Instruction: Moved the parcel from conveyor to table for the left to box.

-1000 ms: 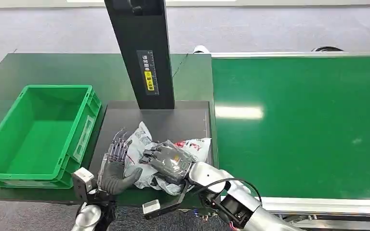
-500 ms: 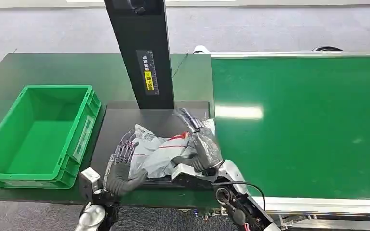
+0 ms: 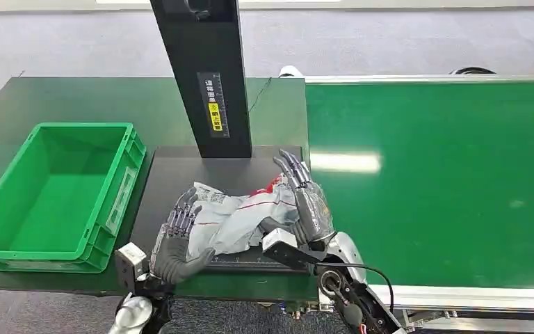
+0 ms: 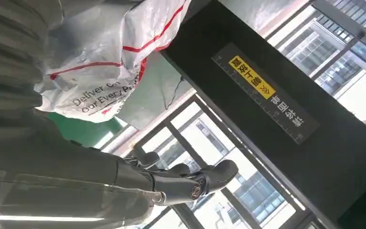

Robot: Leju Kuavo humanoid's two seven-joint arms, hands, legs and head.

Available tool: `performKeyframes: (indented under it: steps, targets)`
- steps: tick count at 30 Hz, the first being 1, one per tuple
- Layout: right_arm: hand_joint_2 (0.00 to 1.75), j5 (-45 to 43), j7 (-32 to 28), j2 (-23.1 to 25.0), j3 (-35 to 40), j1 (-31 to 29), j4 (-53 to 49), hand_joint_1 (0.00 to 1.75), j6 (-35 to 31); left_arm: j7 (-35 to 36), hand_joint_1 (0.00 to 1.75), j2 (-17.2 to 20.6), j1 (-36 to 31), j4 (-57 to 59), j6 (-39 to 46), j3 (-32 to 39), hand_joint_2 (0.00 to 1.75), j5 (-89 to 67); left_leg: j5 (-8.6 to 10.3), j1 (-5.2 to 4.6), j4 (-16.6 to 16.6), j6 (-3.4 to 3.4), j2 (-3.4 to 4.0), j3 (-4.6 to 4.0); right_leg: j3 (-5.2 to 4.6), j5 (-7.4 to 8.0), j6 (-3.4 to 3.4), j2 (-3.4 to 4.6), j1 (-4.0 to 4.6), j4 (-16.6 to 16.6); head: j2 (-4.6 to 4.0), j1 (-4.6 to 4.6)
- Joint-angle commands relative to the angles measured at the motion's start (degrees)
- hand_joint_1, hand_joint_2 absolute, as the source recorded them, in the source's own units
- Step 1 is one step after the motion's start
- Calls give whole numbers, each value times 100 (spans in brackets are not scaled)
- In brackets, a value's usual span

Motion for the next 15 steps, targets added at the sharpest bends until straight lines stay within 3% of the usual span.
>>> performKeyframes:
  steps: [1, 6, 8, 11, 12, 15]
  targets:
    - [175, -872, -126, 36, -522, 58, -73, 0, 602, 60, 0, 95, -155, 269, -52, -138, 175, -85, -1, 4, -1, 2, 3, 5, 9, 0, -4, -7, 6, -6, 0, 0]
    - [175, -2715, -417, 17, -1434, 315, -405, 0, 2010, 30, 0, 107, -147, 384, -131, -247, 175, -239, 0, 0, -1, 2, -9, 2, 7, -3, -1, -15, 1, -3, 0, 0]
    - [175, -3015, -382, 19, -1638, 312, -403, 0, 2338, 99, 0, 199, -139, 417, -182, -417, 175, -515, -1, 0, -2, 3, -6, 4, 9, -2, -2, -14, 2, -5, 0, 0]
    - [175, -3008, -370, 96, -1836, 248, -234, 0, 2537, 280, 0, 293, -136, 570, -192, -757, 175, -1201, 0, -1, -4, 3, -3, 8, 11, -1, -2, -10, 0, -6, 0, 0]
    - [175, -2791, -192, 118, -1838, 321, -81, 0, 2619, 1079, 0, 473, -325, 825, 979, -1677, 175, -3361, 0, 1, -5, 3, -1, 11, 16, 0, -4, -11, 3, -9, 0, 0]
    - [175, -2427, -362, 173, -1780, 402, 216, 0, 2642, 1138, 0, 231, -357, 1014, 1241, -1764, 175, -3912, 2, -1, -9, 3, -16, 13, 19, -2, -2, -22, -1, -11, 0, 0]
